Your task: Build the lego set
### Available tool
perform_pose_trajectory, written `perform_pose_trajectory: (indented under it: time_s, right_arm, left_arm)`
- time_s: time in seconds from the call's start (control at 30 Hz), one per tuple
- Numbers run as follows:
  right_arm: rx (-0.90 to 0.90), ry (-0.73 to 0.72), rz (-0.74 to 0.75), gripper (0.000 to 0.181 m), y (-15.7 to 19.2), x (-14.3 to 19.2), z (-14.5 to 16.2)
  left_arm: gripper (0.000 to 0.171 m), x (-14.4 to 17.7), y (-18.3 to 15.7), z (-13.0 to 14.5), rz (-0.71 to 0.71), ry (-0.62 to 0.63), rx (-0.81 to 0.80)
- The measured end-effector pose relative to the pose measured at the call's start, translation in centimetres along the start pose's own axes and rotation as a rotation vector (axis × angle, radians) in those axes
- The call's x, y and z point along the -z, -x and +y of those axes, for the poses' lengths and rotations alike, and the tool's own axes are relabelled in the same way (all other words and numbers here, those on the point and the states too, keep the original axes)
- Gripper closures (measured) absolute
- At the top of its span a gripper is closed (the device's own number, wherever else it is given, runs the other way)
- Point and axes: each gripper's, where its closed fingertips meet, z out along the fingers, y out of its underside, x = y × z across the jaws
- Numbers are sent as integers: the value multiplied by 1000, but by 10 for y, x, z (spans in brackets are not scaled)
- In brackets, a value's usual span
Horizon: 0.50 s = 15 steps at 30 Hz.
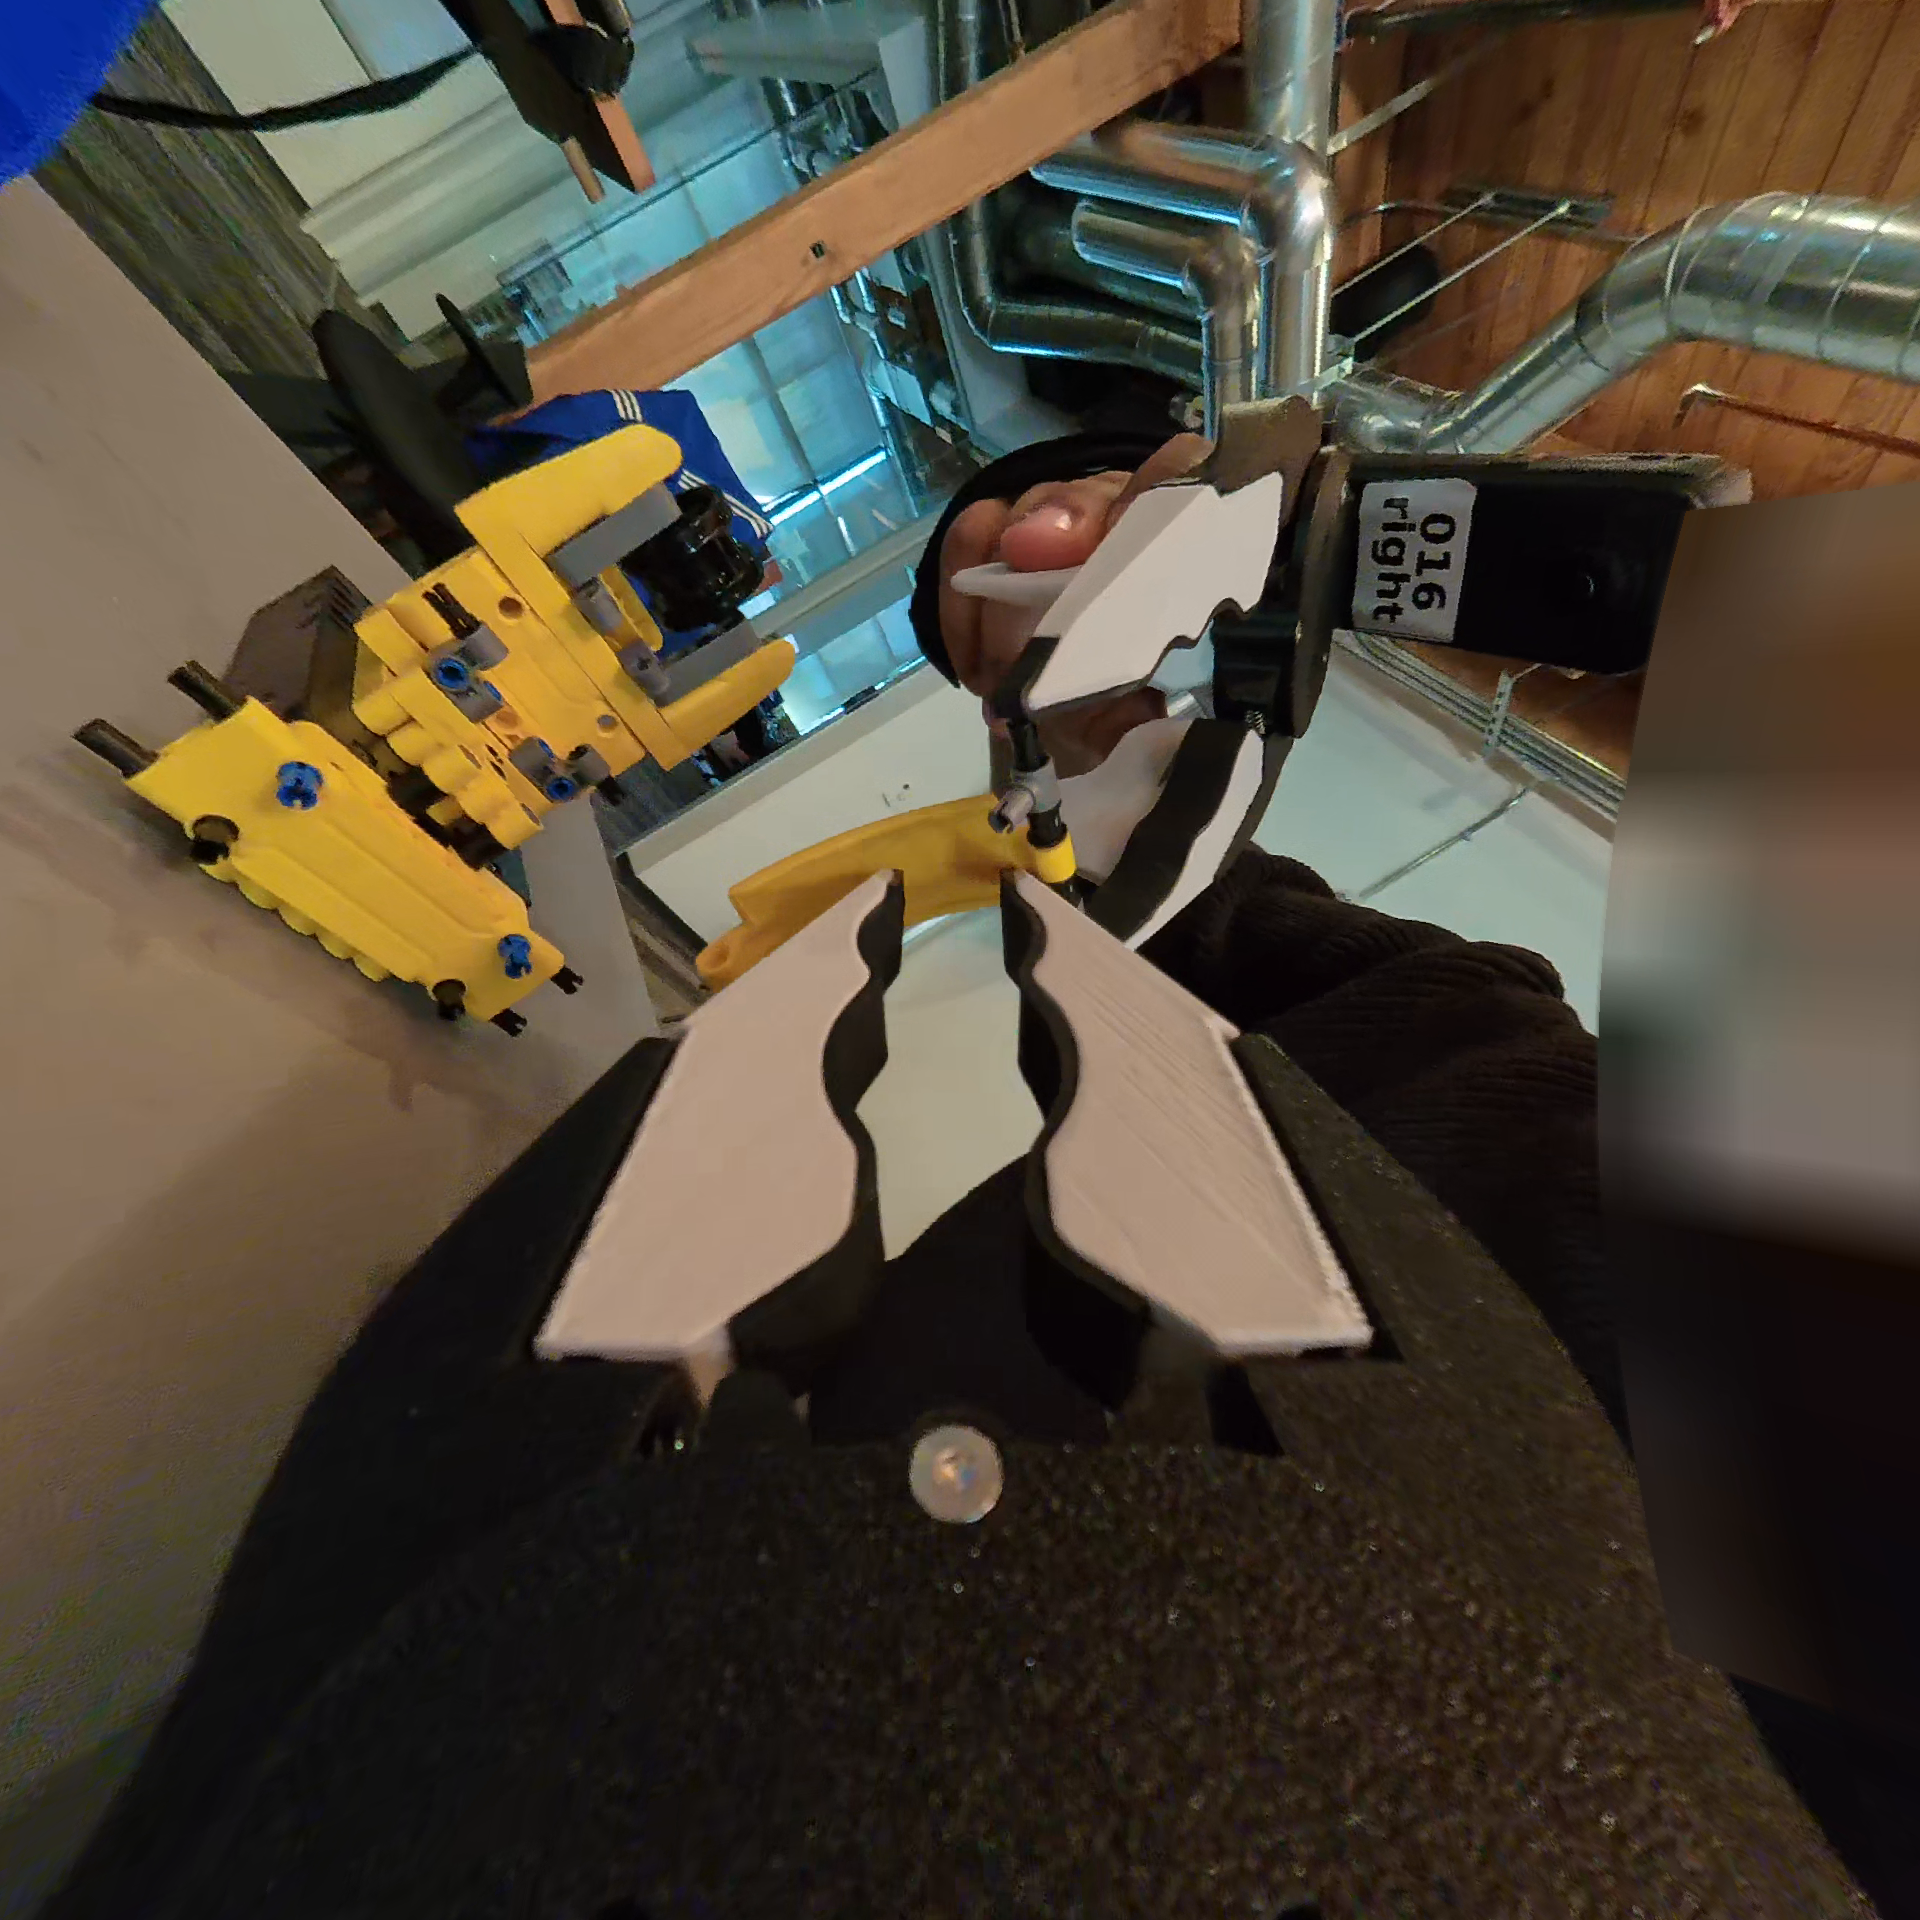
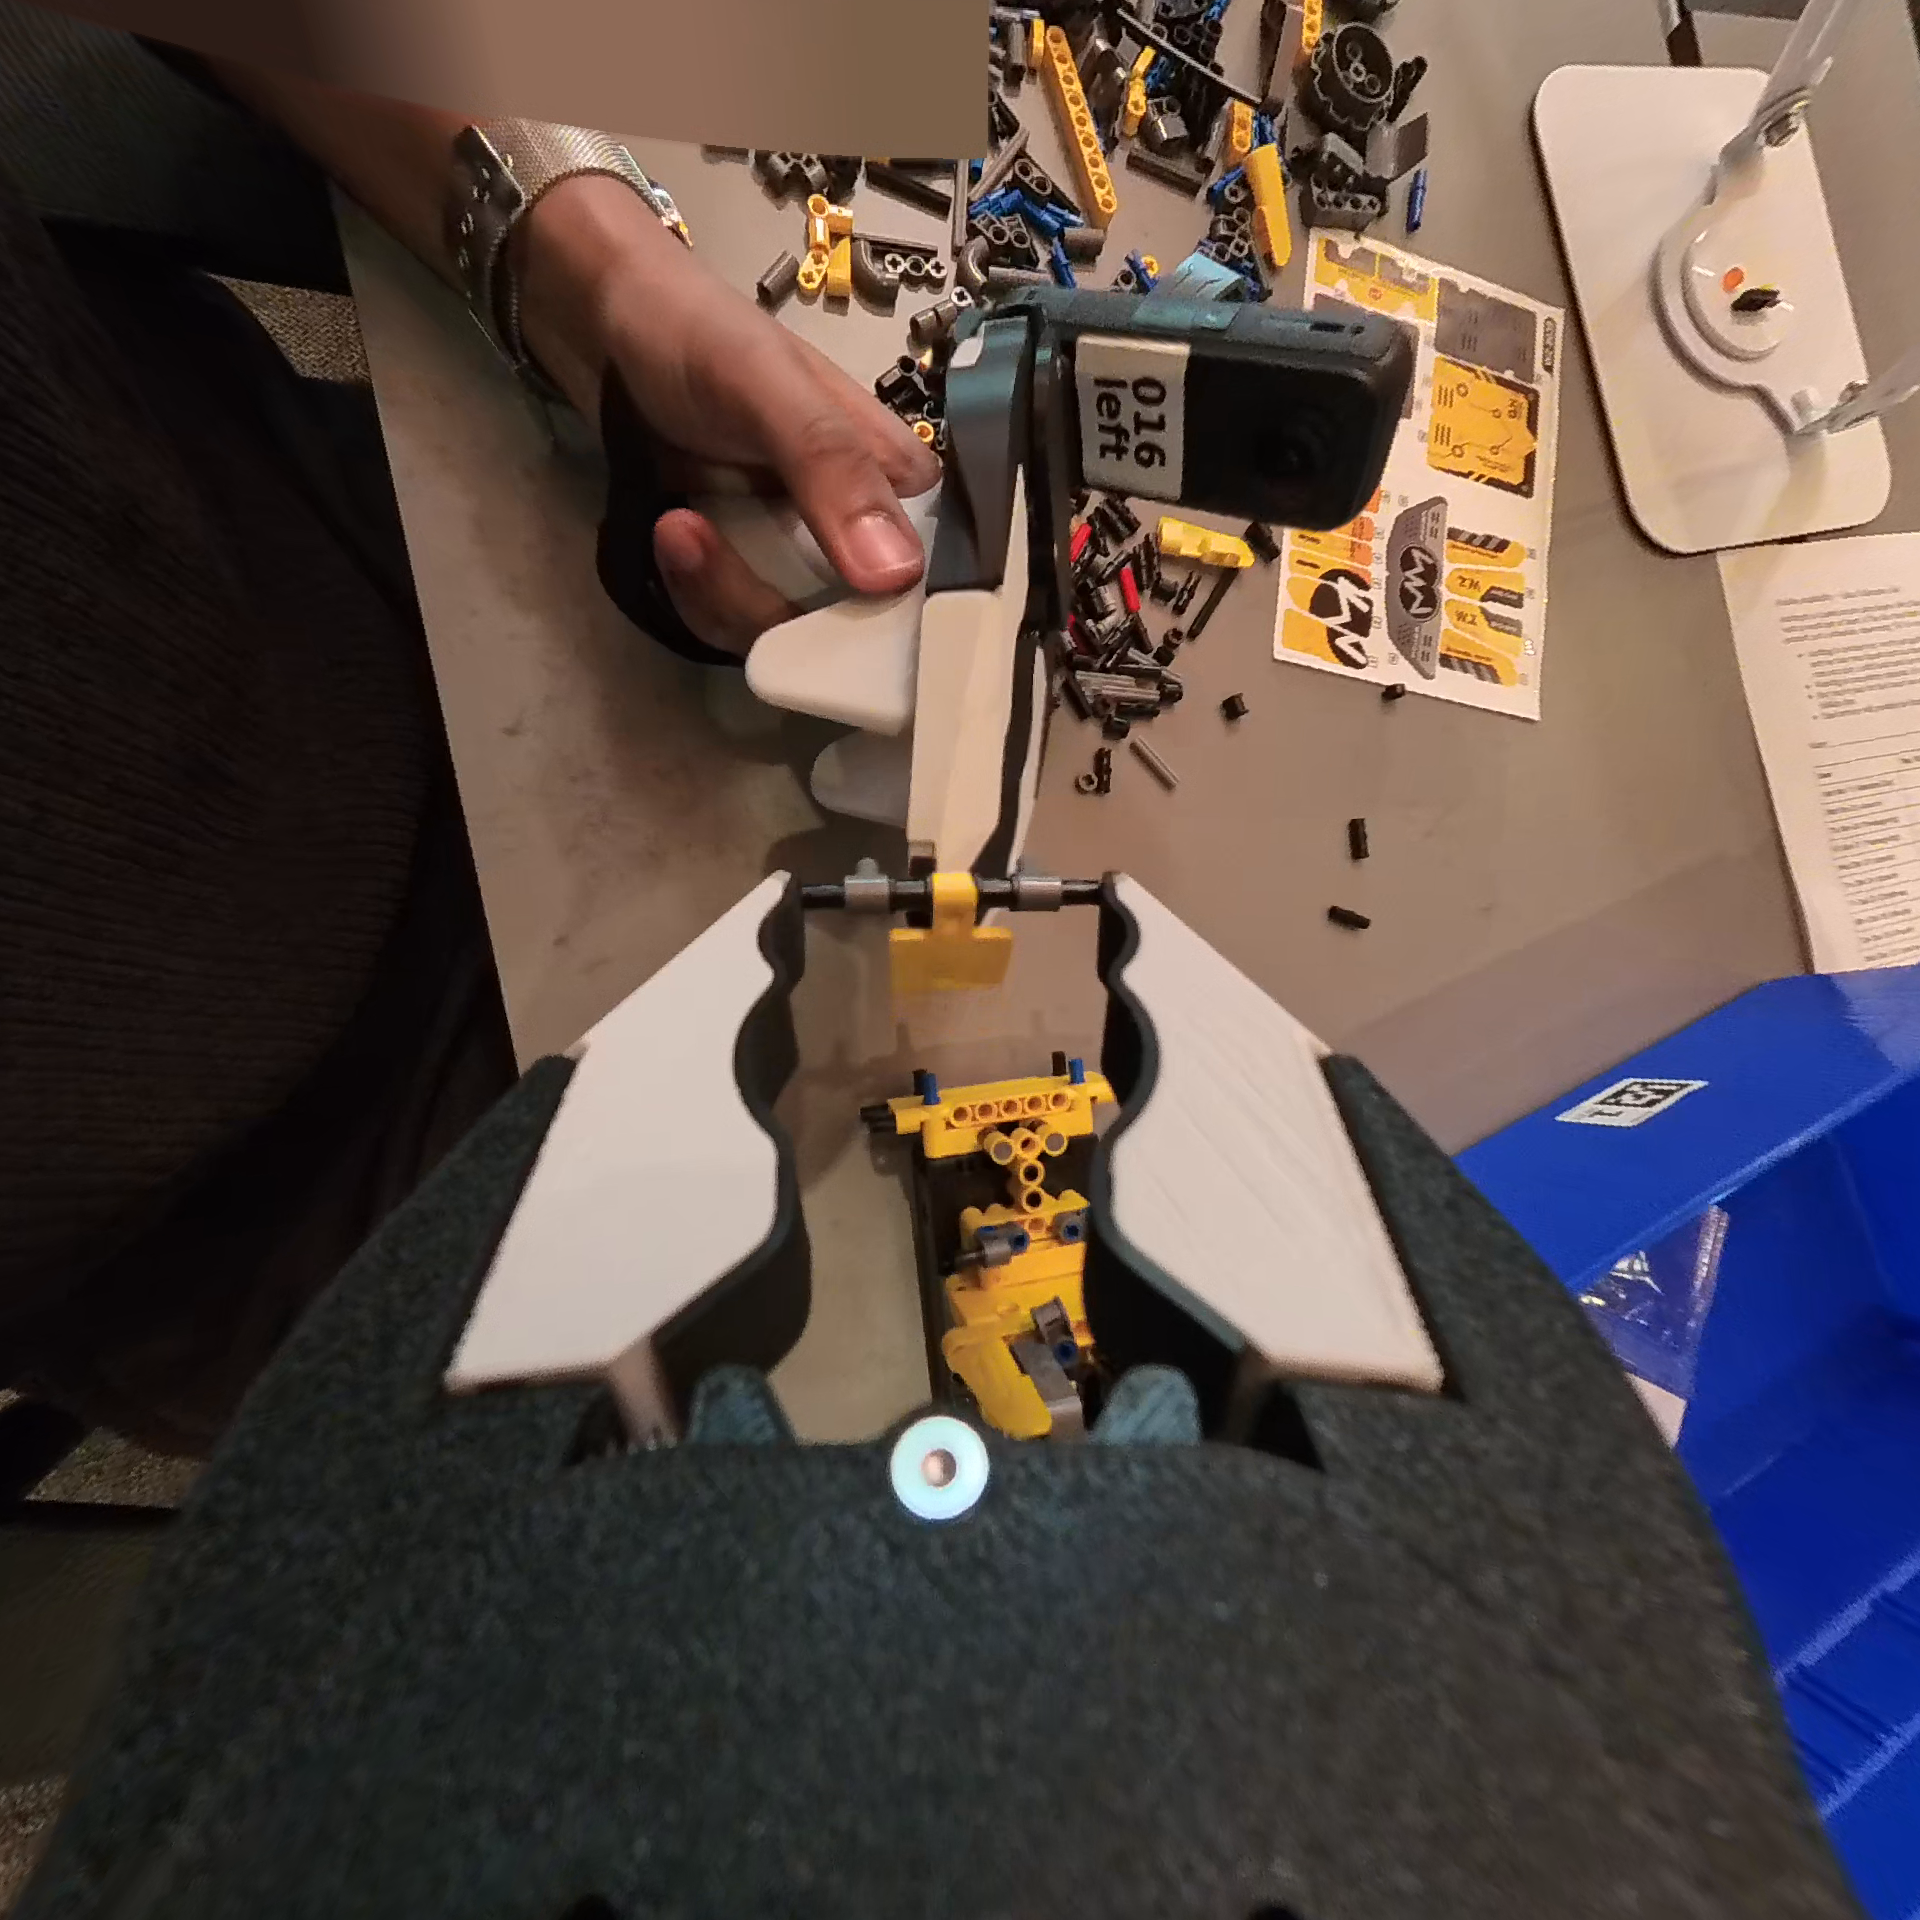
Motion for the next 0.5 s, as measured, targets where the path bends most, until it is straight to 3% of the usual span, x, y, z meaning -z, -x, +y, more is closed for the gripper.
perform_pose_trajectory:
  time_s: [0.5]
  right_arm:
    - [-39,10,39,126,-14,7,11]
  left_arm:
    - [152,11,4,-16,-67,-78,-46]
